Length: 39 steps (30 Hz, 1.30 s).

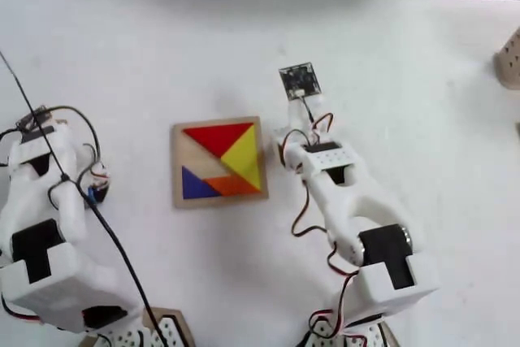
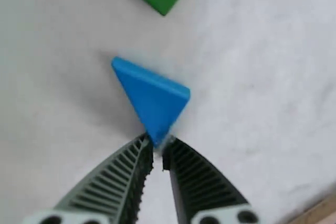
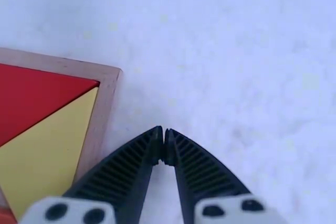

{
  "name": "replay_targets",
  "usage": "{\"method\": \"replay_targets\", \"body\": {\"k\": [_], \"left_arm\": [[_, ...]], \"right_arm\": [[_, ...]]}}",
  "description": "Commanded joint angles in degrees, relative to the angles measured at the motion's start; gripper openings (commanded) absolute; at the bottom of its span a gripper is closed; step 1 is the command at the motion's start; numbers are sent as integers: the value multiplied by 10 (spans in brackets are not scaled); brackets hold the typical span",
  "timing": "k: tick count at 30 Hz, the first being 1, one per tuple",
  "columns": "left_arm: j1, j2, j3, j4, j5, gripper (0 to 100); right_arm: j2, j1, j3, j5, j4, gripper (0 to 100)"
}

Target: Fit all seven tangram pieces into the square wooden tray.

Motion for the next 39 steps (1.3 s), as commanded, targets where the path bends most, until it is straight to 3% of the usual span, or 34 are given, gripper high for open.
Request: {"method": "replay_targets", "body": {"k": [1, 8, 12, 13, 17, 20, 26, 39], "left_arm": [[-16, -1, -10, -11, 7, 24], [-18, -6, -14, -10, -4, 27], [-18, -72, 6, -12, -176, 66], [-11, -93, 26, -21, -190, 88], [-15, -192, 135, -146, -73, 134], [-40, -262, 182, -171, -68, 146], [-39, -265, 195, -178, -105, 147], [-38, -44, -6, -73, -108, 148]], "right_arm": [[-5, 7, -25, 10, -8, 19], [-6, 7, -25, 10, 6, 21], [-6, 7, -25, 10, 6, 21], [-6, 7, -25, 10, 6, 21], [-6, 7, -25, 10, 6, 21], [-6, 7, -25, 10, 7, 21], [-6, 7, -25, 10, 7, 21], [-6, 7, -25, 10, 7, 21]]}}
